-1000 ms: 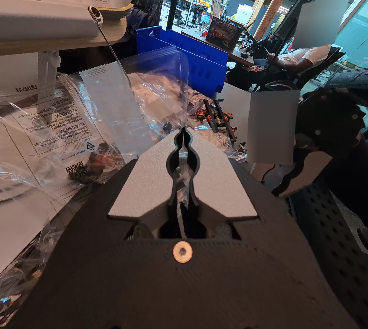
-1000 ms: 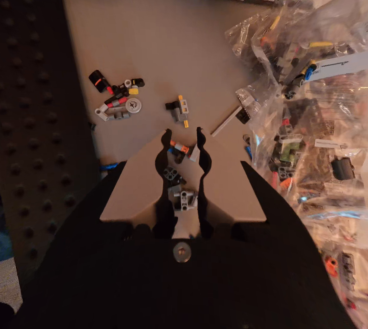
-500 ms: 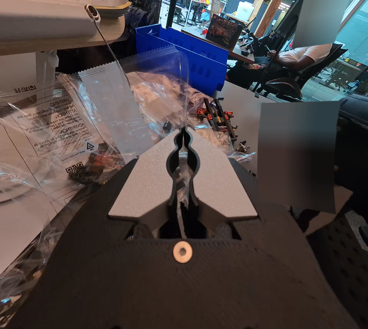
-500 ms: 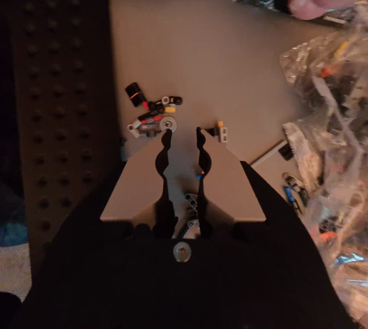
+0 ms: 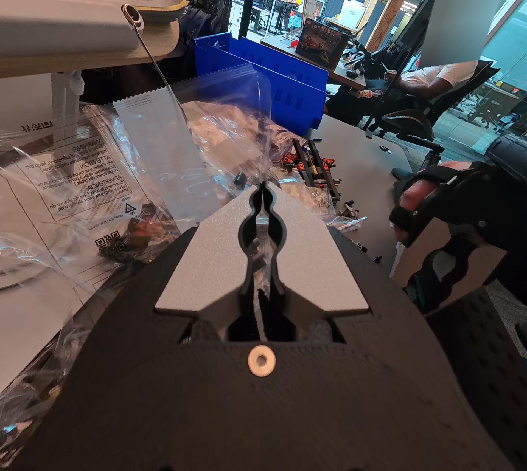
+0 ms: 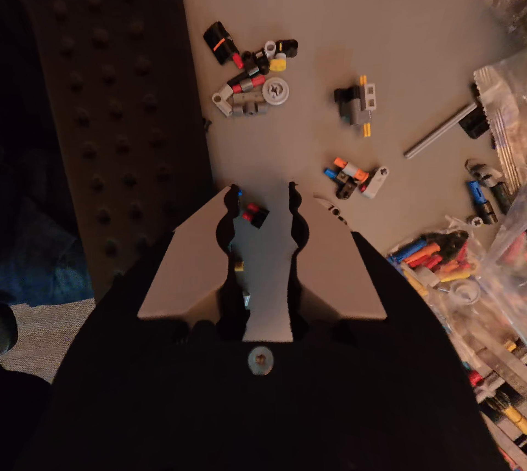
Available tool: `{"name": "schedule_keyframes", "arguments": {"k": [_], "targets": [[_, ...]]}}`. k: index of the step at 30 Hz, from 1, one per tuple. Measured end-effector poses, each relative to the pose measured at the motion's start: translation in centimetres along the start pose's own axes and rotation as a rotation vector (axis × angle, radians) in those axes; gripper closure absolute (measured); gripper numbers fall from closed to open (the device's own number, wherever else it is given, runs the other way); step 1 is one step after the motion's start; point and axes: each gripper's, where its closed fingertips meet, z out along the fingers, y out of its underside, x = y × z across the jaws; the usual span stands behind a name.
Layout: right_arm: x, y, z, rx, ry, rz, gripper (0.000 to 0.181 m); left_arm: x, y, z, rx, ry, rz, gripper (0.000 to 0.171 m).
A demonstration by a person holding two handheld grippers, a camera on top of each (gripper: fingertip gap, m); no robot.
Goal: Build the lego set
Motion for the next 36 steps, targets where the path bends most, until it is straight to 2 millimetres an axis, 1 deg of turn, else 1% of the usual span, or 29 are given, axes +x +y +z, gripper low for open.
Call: {"name": "schedule_keyframes", "arguments": {"k": [3,7,10,14,16,19,23,26,32,36], "targets": [[-0.1,0.7,0.5,-0.027,-0.004,-0.002,0.146,-0.1,0.1,0.0,-0.004,-0.003,0.0,0.171],[0.0,0.7,0.6,-0.015,-0.005,-0.006,0.146,-0.2,0.2,0.0,-0.006,-0.005,-0.001,0.171],[0.5,0.7,0.6,-0.003,0.013,-0.001,0.151,-0.2,0.3,0.1,-0.01,-0.005,-0.002,0.171],[1.7,0.8,0.4,-0.007,0.068,0.012,0.152,-0.3,0.4,0.1,-0.013,-0.007,0.0,0.171],[1.5,0.5,0.1,0.009,0.054,0.014,0.152,-0.3,0.4,0.1,-0.015,-0.007,-0.001,0.171],[0.4,-0.1,-0.3,0.031,0.003,0.006,0.151,-0.3,0.5,0.2,-0.018,-0.007,0.0,0.171],[-1.1,0.2,0.1,-0.01,-0.068,-0.001,0.153,-0.3,0.6,0.3,-0.023,-0.008,0.0,0.171],[-1.1,0.5,0.6,-0.032,-0.065,0.003,0.158,-0.4,0.7,0.3,-0.027,-0.009,0.001,0.171],[-1.0,0.4,0.7,-0.027,-0.059,0.008,0.158,-0.4,0.8,0.4,-0.029,-0.009,0.002,0.171],[-0.3,0.4,0.8,-0.032,-0.013,0.01,0.167,-0.4,0.8,0.4,-0.032,-0.01,0.005,0.171]]}}
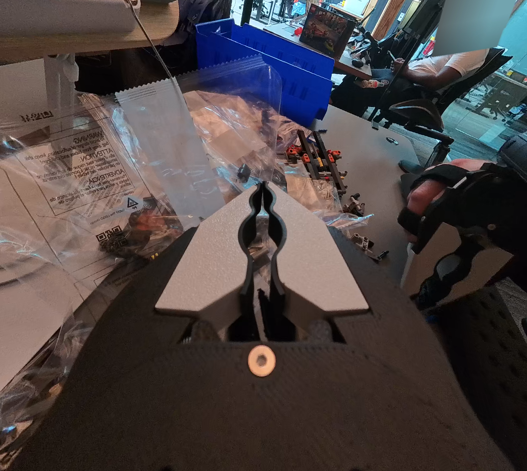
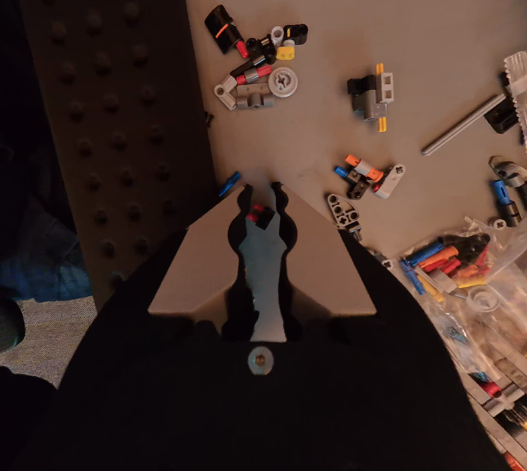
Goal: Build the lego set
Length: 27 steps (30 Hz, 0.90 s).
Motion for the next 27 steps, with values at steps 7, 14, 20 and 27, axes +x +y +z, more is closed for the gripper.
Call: {"name": "schedule_keyframes", "arguments": {"k": [7,14,20,27], "targets": [[-0.4,-0.6,-0.6,0.009,-0.025,0.077,0.158,0.0,0.1,0.0,-0.003,-0.001,0.002,0.171],[-1.6,-0.3,-0.2,-0.09,-0.066,0.198,0.167,0.0,0.2,0.1,-0.01,-0.003,0.007,0.171],[-2.1,-0.3,0.1,-0.124,-0.063,0.291,0.176,0.1,0.1,0.1,-0.009,-0.002,0.008,0.171],[-2.2,-0.3,0.1,-0.149,-0.026,0.297,0.181,0.1,0.1,0.1,-0.008,-0.003,0.009,0.171]]}}
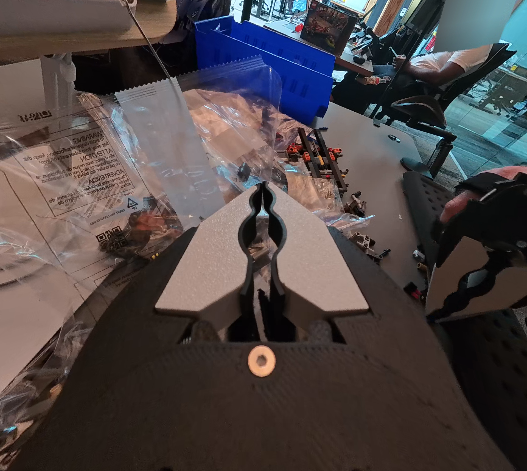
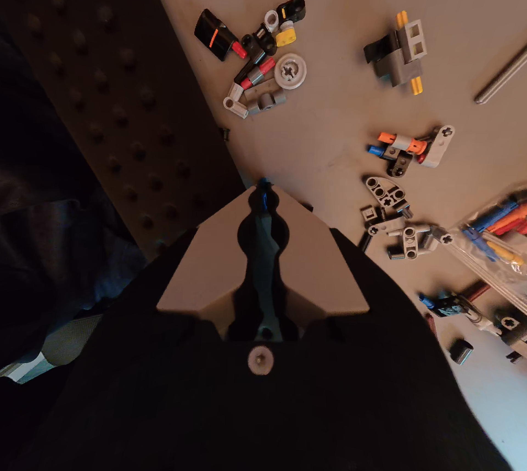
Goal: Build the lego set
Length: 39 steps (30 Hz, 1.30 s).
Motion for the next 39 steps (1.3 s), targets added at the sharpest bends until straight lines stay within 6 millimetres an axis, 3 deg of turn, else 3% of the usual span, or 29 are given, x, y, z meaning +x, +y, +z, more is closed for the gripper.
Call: {"name": "schedule_keyframes", "arguments": {"k": [9,18,26,35,39], "targets": [[0.6,-0.2,0.2,0.003,0.018,0.002,0.179,0.0,0.1,0.0,-0.002,-0.002,0.002,0.171],[3.0,-1.3,0.0,0.046,0.1,-0.011,0.179,-0.1,0.2,0.1,-0.009,-0.005,0.005,0.171],[2.6,-0.8,-0.4,0.061,0.075,-0.038,0.164,-0.2,0.3,0.3,-0.015,-0.005,0.006,0.171],[2.7,-0.9,-0.1,0.056,0.1,-0.084,0.179,-0.2,0.5,0.4,-0.024,-0.006,0.008,0.171],[3.1,-1.6,-1.3,0.113,0.124,-0.094,0.179,-0.2,0.5,0.3,-0.023,-0.005,0.007,0.171]]}}
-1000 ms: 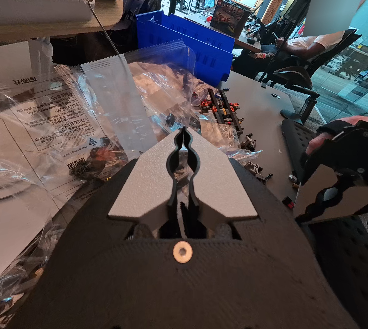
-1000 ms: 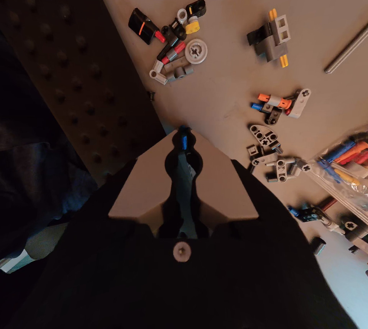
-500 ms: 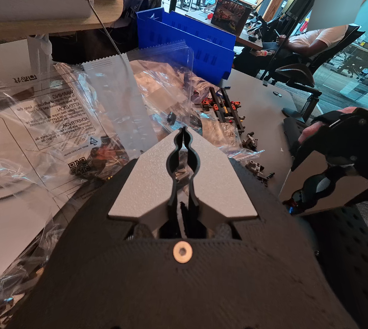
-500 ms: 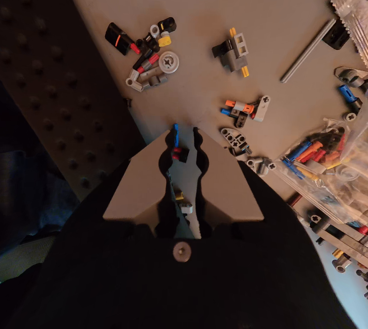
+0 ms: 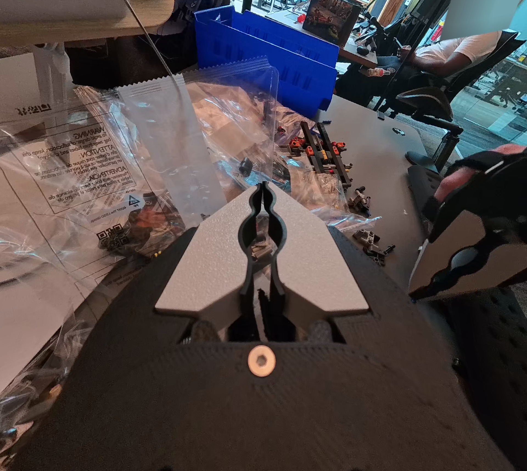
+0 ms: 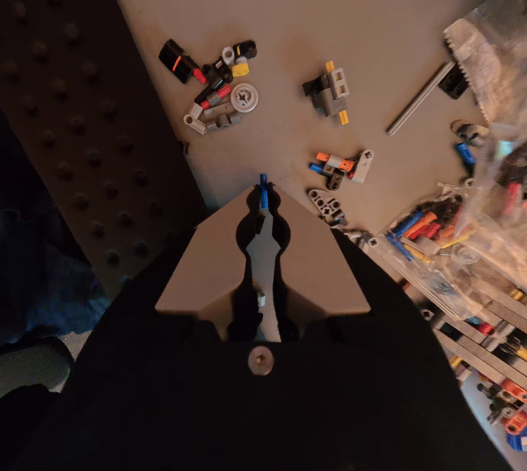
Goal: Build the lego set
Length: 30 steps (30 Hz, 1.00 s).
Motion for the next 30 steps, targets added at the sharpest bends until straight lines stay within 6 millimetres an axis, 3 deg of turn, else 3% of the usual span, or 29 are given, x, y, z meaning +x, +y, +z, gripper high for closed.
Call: {"name": "schedule_keyframes", "arguments": {"k": [4,8,11,14,17,24,26,30], "targets": [[2.9,-1.9,-3.2,0.096,0.079,0.01,0.179,0.0,0.0,-0.1,0.002,0.001,-0.001,0.171],[7.6,-5.0,-6.9,0.253,0.166,0.042,0.179,0.1,0.0,-0.1,0.002,0.004,-0.001,0.171],[9.9,-7.5,-8.2,0.362,0.152,0.056,0.18,0.1,0.0,-0.1,-0.001,0.007,0.002,0.171],[12.1,-9.1,-7.8,0.383,0.188,0.064,0.18,0.1,0.1,0.0,-0.003,0.009,0.001,0.171],[13.6,-9.2,-6.1,0.318,0.203,0.075,0.179,0.1,0.1,0.0,-0.003,0.012,0.001,0.171],[15.0,-10.0,-3.2,0.266,0.194,0.078,0.179,0.2,-0.1,-0.1,0.005,0.016,0.001,0.171],[15.5,-10.2,-2.5,0.257,0.198,0.085,0.172,0.2,-0.2,-0.1,0.007,0.016,0.001,0.171],[15.7,-10.1,-2.8,0.271,0.22,0.083,0.167,0.2,-0.3,-0.2,0.013,0.015,0.003,0.171]]}}
